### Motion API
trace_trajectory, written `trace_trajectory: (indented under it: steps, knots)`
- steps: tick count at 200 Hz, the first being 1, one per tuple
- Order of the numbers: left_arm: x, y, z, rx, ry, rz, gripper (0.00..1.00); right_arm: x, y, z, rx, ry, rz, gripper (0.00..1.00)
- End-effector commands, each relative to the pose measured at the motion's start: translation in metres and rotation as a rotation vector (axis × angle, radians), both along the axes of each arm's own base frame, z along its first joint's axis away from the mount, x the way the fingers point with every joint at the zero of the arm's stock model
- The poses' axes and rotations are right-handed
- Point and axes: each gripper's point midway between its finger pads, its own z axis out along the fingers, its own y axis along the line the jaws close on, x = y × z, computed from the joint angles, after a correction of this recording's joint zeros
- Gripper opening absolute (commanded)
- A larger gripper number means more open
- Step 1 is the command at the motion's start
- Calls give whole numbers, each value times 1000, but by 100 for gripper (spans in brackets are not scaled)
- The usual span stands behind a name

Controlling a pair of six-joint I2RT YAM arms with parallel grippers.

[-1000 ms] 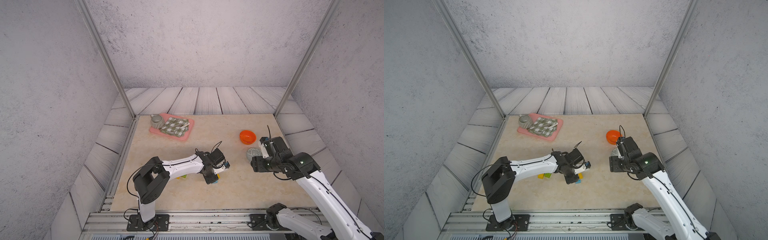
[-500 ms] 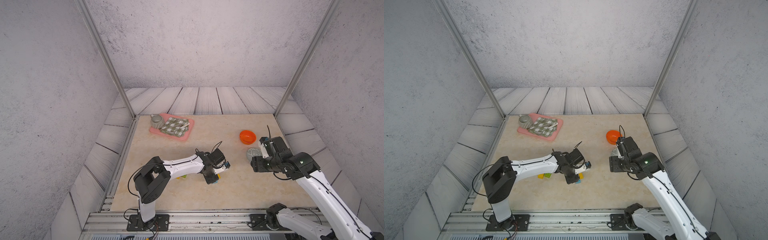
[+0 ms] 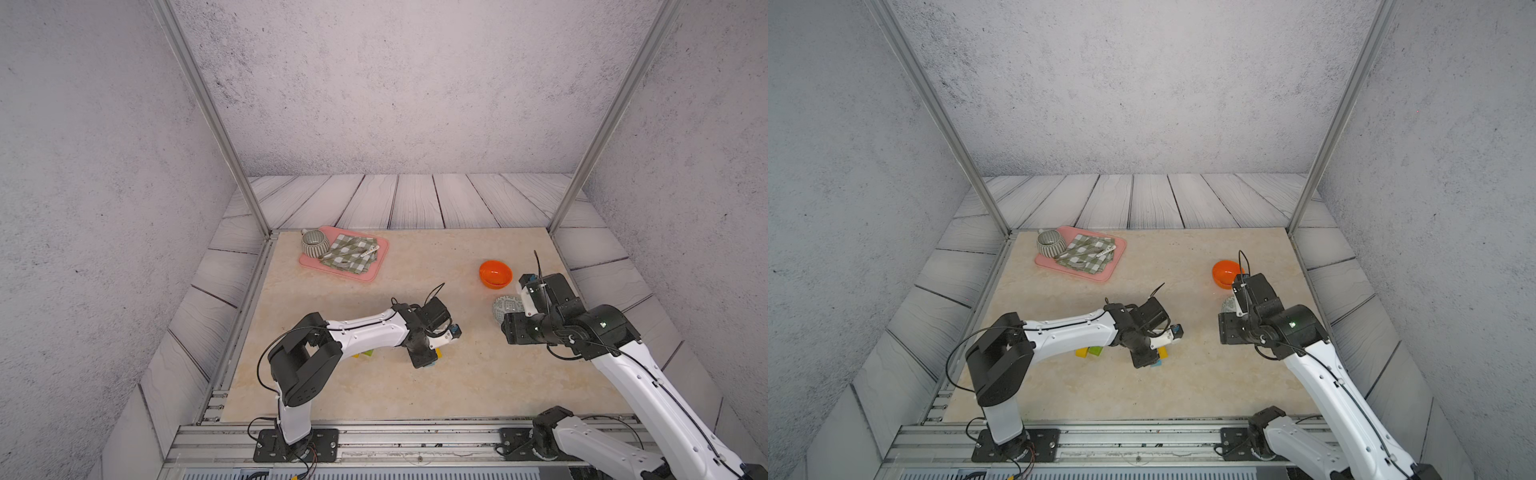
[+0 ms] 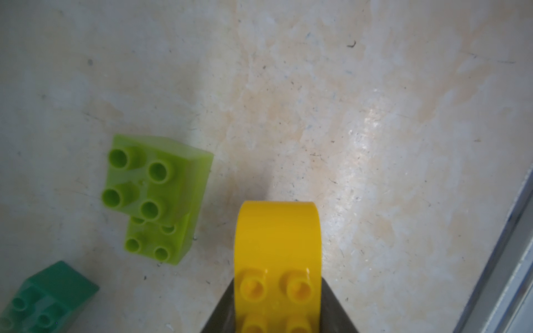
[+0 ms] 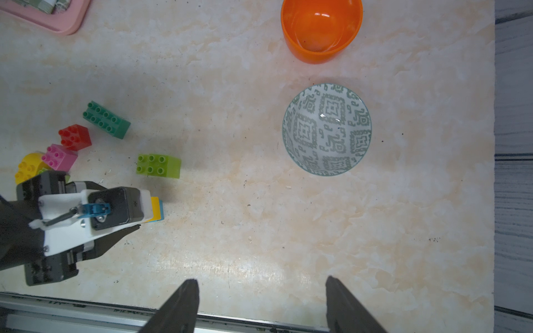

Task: Assemble the letter s with lego
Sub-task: Assemble the lego brick with the lego brick.

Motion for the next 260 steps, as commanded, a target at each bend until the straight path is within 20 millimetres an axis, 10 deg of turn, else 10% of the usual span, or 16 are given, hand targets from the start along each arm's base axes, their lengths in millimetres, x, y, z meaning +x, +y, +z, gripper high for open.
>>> trace_trajectory:
  steps: [1,122,260]
  knots:
    - [-12,16,-20,73,45,-40,0,-3,0,-3,5,14,7,73]
    - [-26,31,-9,39,45,-125,0,-2,6,-2,32,14,14,73]
    - [-25,41,-47,93,25,14,0,-1,6,-3,29,16,21,73]
